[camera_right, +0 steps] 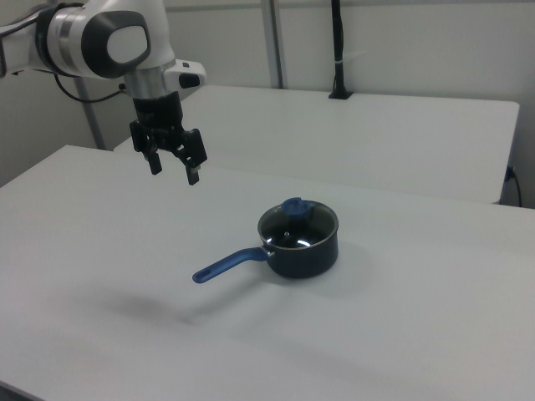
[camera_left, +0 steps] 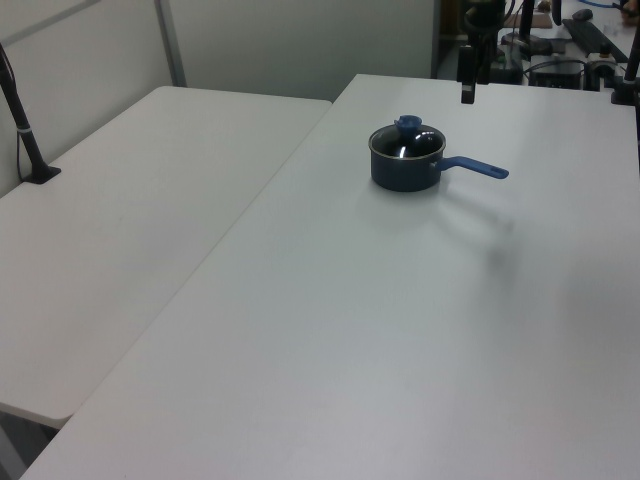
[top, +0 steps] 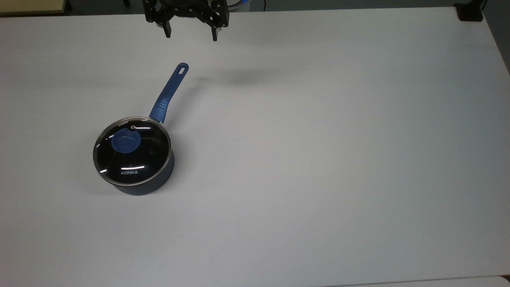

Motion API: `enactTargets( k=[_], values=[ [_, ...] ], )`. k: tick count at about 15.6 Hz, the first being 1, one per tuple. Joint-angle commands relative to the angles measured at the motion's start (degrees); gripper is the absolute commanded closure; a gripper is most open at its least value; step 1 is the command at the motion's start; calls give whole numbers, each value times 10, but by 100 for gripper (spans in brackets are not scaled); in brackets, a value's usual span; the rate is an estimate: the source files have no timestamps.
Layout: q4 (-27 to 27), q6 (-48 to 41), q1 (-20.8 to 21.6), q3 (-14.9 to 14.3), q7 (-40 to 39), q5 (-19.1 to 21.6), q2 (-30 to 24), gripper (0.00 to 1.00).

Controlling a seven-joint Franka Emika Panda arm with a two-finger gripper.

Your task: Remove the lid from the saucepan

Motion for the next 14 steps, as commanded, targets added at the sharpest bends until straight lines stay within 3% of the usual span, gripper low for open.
enactTargets(
  k=[1,14],
  values=[
    [4,11,-6,6,11,-9,0,0],
    [13,164,-37,-9,19,-2,78,0]
  ],
)
